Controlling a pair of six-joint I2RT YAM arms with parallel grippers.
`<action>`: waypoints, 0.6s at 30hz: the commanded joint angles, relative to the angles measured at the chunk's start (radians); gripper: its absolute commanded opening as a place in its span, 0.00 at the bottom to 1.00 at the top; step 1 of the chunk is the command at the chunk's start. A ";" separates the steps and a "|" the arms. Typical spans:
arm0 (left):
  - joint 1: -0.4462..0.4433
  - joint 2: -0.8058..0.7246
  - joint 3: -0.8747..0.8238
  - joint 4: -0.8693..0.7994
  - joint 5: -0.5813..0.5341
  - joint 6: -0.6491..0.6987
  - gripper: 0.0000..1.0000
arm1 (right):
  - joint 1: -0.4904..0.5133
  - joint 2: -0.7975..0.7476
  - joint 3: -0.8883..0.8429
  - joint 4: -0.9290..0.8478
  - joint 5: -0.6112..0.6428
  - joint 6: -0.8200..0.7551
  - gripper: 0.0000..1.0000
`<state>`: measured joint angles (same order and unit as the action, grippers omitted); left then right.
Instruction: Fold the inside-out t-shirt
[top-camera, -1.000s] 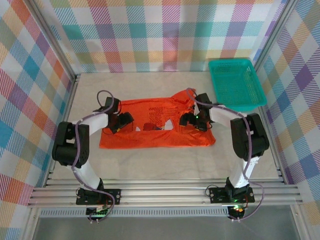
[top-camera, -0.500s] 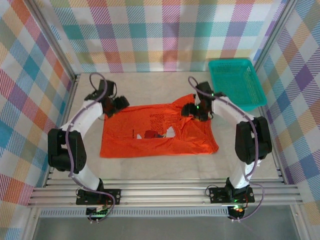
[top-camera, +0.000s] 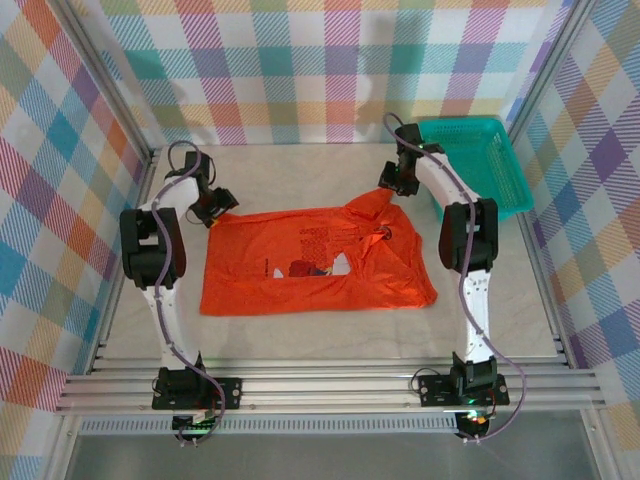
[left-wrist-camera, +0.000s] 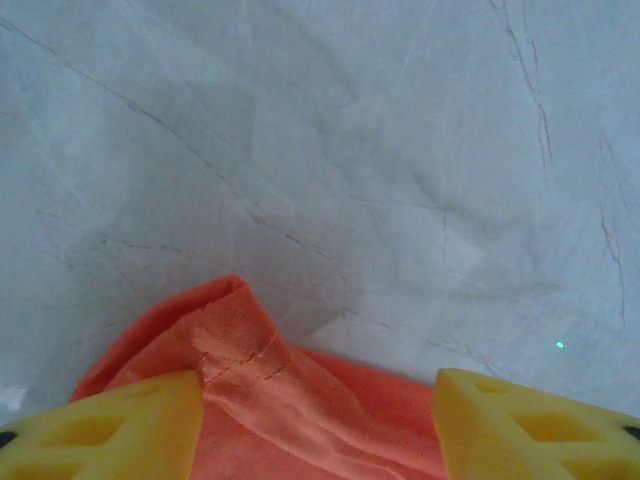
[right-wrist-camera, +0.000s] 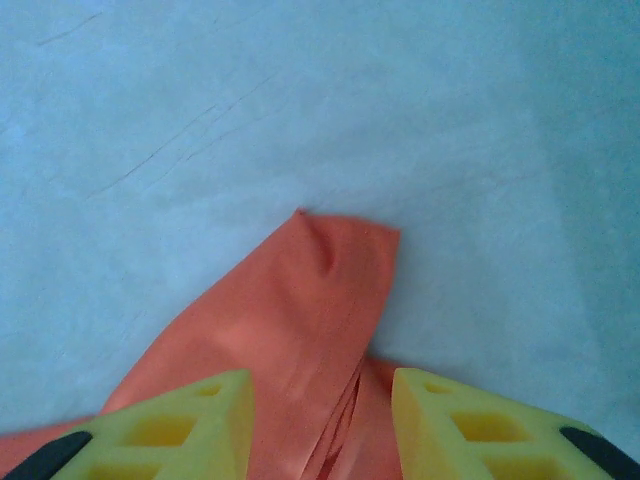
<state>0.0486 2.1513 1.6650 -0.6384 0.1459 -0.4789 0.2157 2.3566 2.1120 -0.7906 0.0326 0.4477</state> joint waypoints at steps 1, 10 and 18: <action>0.011 0.002 0.069 -0.053 -0.005 0.023 0.67 | -0.011 0.031 0.082 -0.073 0.049 -0.019 0.42; 0.020 0.081 0.097 -0.047 0.003 0.025 0.67 | -0.024 0.132 0.112 -0.027 -0.061 -0.002 0.41; 0.022 0.147 0.147 -0.061 -0.013 0.033 0.52 | -0.024 0.181 0.126 0.005 -0.065 -0.012 0.36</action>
<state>0.0559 2.2555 1.7954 -0.6598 0.1402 -0.4568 0.1955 2.5069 2.2162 -0.7940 -0.0113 0.4381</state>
